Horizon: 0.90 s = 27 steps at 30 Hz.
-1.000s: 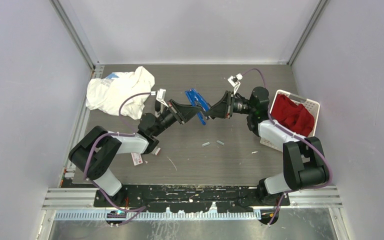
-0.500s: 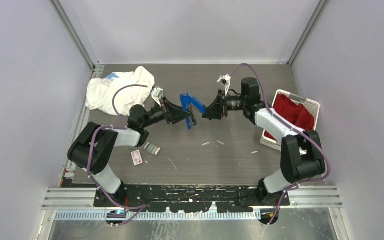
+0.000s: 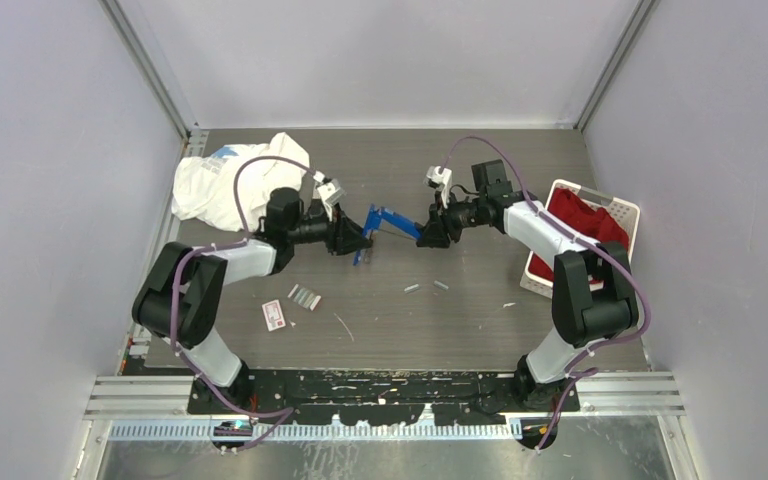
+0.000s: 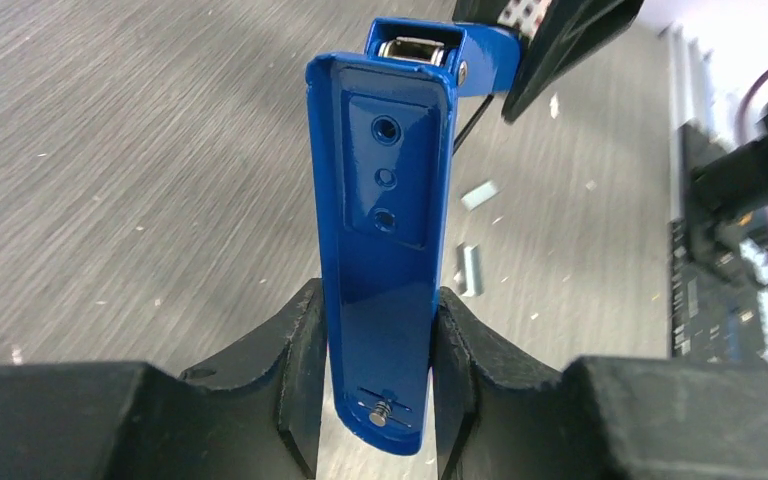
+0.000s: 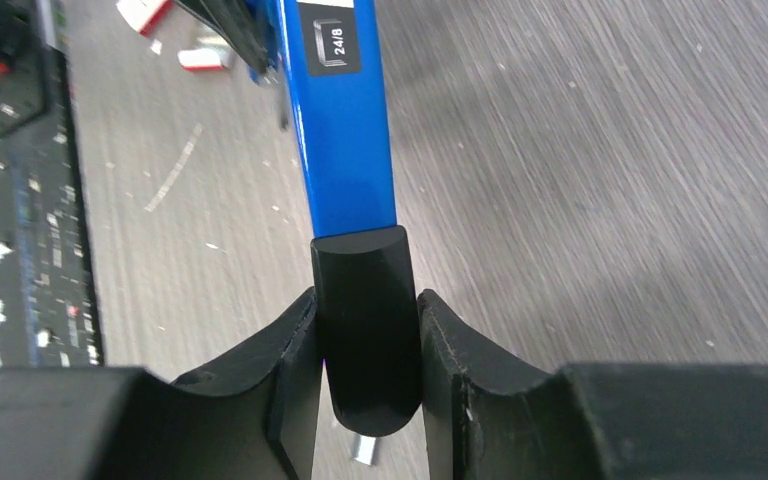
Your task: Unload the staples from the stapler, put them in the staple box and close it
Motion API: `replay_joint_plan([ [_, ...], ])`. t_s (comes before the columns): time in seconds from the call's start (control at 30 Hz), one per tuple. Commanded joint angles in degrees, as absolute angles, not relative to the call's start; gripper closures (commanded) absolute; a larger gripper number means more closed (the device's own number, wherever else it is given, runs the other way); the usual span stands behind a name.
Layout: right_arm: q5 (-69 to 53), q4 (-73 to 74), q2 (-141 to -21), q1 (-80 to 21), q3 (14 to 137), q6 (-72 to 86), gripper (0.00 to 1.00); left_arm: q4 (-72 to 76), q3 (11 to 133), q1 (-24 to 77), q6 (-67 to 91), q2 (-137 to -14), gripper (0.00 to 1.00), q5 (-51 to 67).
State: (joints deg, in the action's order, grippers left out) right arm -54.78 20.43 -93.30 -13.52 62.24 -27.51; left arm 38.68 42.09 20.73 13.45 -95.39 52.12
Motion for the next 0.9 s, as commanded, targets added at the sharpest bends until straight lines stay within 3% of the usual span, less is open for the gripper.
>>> replay_joint_plan([
  [0.0, -32.7, 21.1, -93.6, -11.1, 62.7, -39.6, 0.99, 16.4, 47.6, 22.0, -5.5, -89.0, 1.0, 54.5],
  [0.5, -27.0, 20.4, -92.6, -10.9, 59.4, -47.8, 0.99, -4.6, 51.5, 28.9, -26.5, -88.6, 1.0, 43.2],
  [0.67, -30.4, 19.8, -89.9, -11.8, 59.1, -44.9, 0.99, -1.2, 51.3, 30.6, -22.3, -86.9, 1.0, 37.8],
  [0.87, -44.0, 20.9, -84.1, -14.3, 60.8, -35.5, 0.99, 8.8, 48.7, 33.7, -9.8, -79.1, 1.0, 37.8],
])
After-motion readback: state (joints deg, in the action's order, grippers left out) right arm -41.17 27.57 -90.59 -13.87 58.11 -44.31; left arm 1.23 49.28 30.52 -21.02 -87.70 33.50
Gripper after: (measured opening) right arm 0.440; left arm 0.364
